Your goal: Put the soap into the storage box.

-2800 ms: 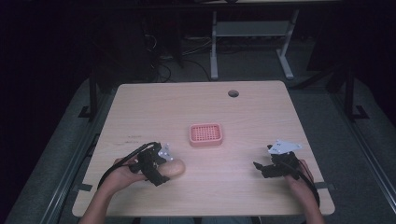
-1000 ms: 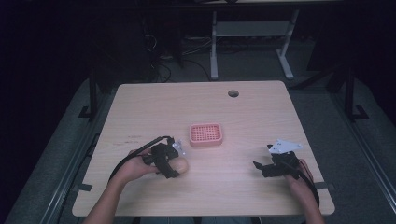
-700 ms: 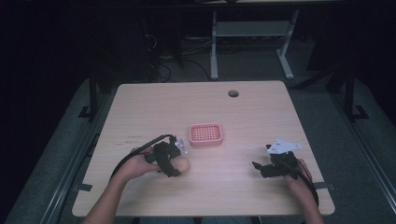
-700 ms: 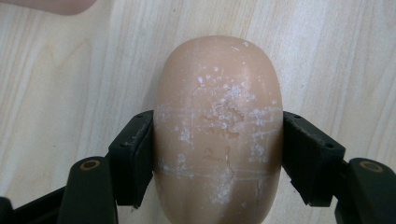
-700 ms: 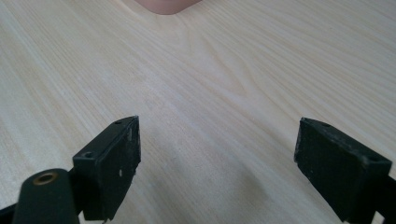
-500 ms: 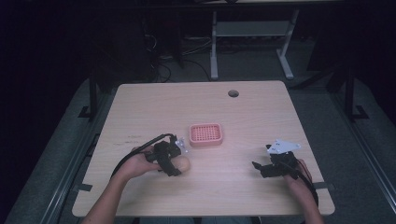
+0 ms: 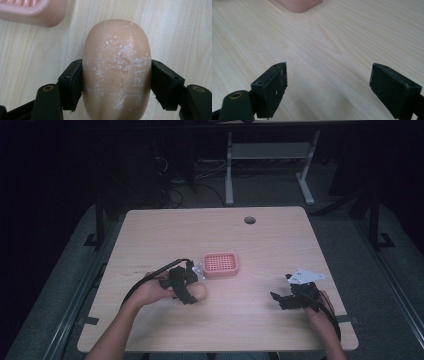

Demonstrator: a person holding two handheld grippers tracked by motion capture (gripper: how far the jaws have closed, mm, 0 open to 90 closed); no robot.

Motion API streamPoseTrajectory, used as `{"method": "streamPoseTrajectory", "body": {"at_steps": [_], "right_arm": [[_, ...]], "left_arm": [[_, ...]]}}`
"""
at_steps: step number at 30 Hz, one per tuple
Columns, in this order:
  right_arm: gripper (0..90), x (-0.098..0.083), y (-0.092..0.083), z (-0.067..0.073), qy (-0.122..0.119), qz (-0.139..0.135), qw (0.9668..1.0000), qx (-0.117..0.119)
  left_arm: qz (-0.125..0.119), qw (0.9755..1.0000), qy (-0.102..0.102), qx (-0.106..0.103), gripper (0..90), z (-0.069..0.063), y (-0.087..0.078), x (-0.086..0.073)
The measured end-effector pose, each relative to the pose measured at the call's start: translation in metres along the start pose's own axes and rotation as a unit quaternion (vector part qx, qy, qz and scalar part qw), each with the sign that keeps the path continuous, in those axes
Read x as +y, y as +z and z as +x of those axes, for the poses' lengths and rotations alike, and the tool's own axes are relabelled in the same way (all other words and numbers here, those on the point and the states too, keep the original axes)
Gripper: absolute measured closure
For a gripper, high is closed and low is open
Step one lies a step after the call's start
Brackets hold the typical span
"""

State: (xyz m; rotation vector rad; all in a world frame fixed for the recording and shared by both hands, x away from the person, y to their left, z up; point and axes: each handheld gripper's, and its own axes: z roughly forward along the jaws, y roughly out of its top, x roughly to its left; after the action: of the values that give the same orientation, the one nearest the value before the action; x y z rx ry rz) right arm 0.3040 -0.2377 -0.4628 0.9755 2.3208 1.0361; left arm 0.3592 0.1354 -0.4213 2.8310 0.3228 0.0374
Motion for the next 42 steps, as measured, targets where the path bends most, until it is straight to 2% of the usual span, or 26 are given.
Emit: {"method": "streamPoseTrajectory", "body": {"at_steps": [7, 9, 18, 26, 42], "right_arm": [[13.9, 0.001, 0.0, 0.001, -0.004, -0.002, 1.0, -0.001], [13.9, 0.002, -0.001, 0.001, 0.002, -0.004, 1.0, -0.001], [13.9, 0.002, -0.002, 0.0, -0.003, -0.009, 0.9999, -0.004], [13.9, 0.002, -0.003, -0.001, 0.005, -0.013, 0.9999, -0.003], [13.9, 0.001, -0.006, -0.003, 0.008, -0.018, 0.9998, -0.008]], "left_arm": [[0.001, 1.0, 0.008, 0.0, 32.1, 0.001, 0.0, 0.005], [-0.007, 1.0, 0.004, -0.003, 32.1, 0.003, -0.001, 0.005], [-0.004, 1.0, 0.002, -0.002, 32.2, 0.008, -0.001, 0.007], [-0.011, 0.9999, 0.005, -0.005, 32.1, 0.012, -0.005, 0.014], [-0.011, 0.9998, 0.011, -0.008, 32.1, 0.021, -0.002, 0.031]]}}
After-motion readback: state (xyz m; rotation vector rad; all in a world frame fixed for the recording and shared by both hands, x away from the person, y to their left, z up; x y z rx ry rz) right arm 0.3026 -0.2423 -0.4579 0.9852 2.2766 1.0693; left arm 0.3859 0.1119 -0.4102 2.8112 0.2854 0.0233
